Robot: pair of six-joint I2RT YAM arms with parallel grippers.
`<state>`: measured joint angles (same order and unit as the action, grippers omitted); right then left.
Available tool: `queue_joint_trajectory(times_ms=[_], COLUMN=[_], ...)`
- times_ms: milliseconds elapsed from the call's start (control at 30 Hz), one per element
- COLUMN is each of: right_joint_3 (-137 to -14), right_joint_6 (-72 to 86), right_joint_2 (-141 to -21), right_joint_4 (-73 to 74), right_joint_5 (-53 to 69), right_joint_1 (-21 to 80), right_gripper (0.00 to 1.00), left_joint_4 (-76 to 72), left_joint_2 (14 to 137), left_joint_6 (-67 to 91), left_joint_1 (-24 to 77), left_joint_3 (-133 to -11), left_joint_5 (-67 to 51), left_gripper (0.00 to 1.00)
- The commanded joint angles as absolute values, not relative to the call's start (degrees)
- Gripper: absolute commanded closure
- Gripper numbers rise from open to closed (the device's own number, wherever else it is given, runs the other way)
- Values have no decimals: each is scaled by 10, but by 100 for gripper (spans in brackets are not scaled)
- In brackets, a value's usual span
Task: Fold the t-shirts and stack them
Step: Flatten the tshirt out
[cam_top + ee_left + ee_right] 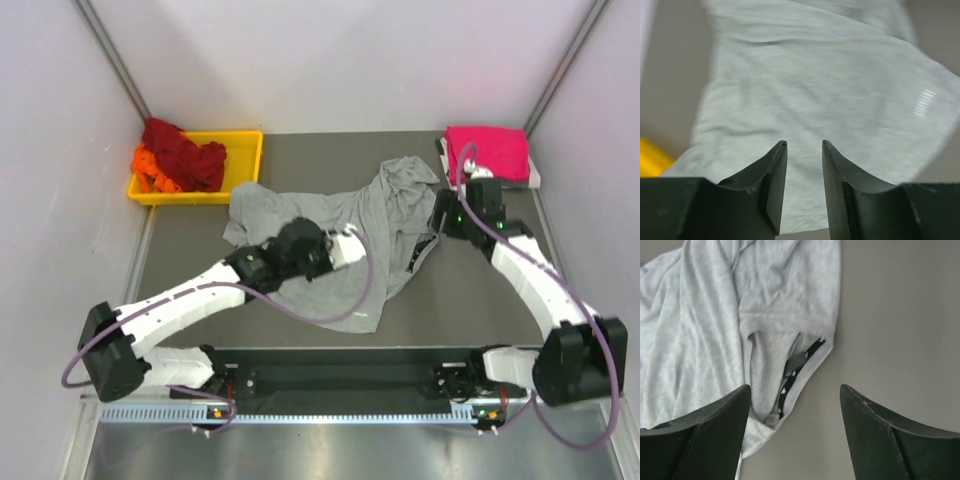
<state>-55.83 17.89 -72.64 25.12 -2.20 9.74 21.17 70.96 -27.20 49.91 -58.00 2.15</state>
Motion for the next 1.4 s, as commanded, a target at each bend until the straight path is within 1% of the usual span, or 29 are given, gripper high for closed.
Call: queue_joint_trajectory(times_ms=[0, 133, 200, 267, 467, 567, 600, 633, 667, 700, 767, 800, 867, 933, 1000, 1033, 1133, 1167, 1233, 1267, 1333, 1367], right_joint_3=[-443, -338, -306, -299, -276, -275, -274, -274, -274, -275, -274, -272, -266, -261, -260, -265, -270, -270, -268, -265, -267, -273], right_joint_6=[242, 307, 322, 332, 359, 360, 360, 363, 364, 365, 364, 364, 360, 352, 333, 326, 301, 294, 280, 275, 261, 257], right_joint_2=[-670, -619, -613, -620, -652, -691, -697, -707, -708, -709, -712, -713, -698, -660, -629, -603, -567, -562, -547, -541, -538, -541], right_joint_4=[179, 127, 109, 106, 62, 36, 29, 24, 17, 15, 12, 12, 20, 32, 65, 91, 120, 133, 139, 139, 140, 135], right_joint_5=[42, 89, 88, 77, 82, 88, 88, 89, 90, 91, 94, 94, 89, 84, 72, 68, 73, 76, 85, 104, 124, 139], right_joint_1=[102, 115, 142, 166, 190, 192, 193, 193, 192, 192, 192, 193, 180, 163, 128, 103, 57, 43, 13, -29, -67, -96], right_gripper=[29, 36, 36, 36, 40, 41, 43, 48, 50, 57, 70, 84, 100, 100, 100, 100, 100, 100, 100, 100, 100, 100], left_joint_4=[200, 161, 145, 123, 95, 70, 70, 70, 66, 53, 43, 44, 53, 70, 90, 129, 192, 219, 220, 207, 184, 164], left_joint_2=[754, 813, 840, 864, 932, 968, 975, 987, 991, 992, 990, 987, 985, 971, 932, 914, 835, 818, 778, 771, 769, 774], left_joint_6=[-279, -284, -284, -284, -276, -266, -265, -255, -252, -250, -248, -246, -246, -243, -225, -216, -185, -178, -169, -168, -167, -168], left_joint_1=[579, 662, 687, 698, 716, 718, 719, 719, 719, 719, 719, 719, 719, 718, 705, 694, 615, 563, 496, 431, 381, 337], left_joint_3=[-528, -518, -518, -518, -513, -511, -517, -524, -531, -530, -525, -524, -524, -525, -531, -548, -590, -621, -648, -674, -710, -723], left_joint_5=[-17, -4, -6, -18, -50, -36, -25, -16, -5, 16, 18, 11, 11, 32, 38, 25, -39, -46, -56, -41, -5, 27], left_gripper=[60, 56, 56, 56, 57, 59, 59, 60, 60, 62, 76, 84, 100, 100, 100, 100, 100, 100, 100, 100, 100, 100])
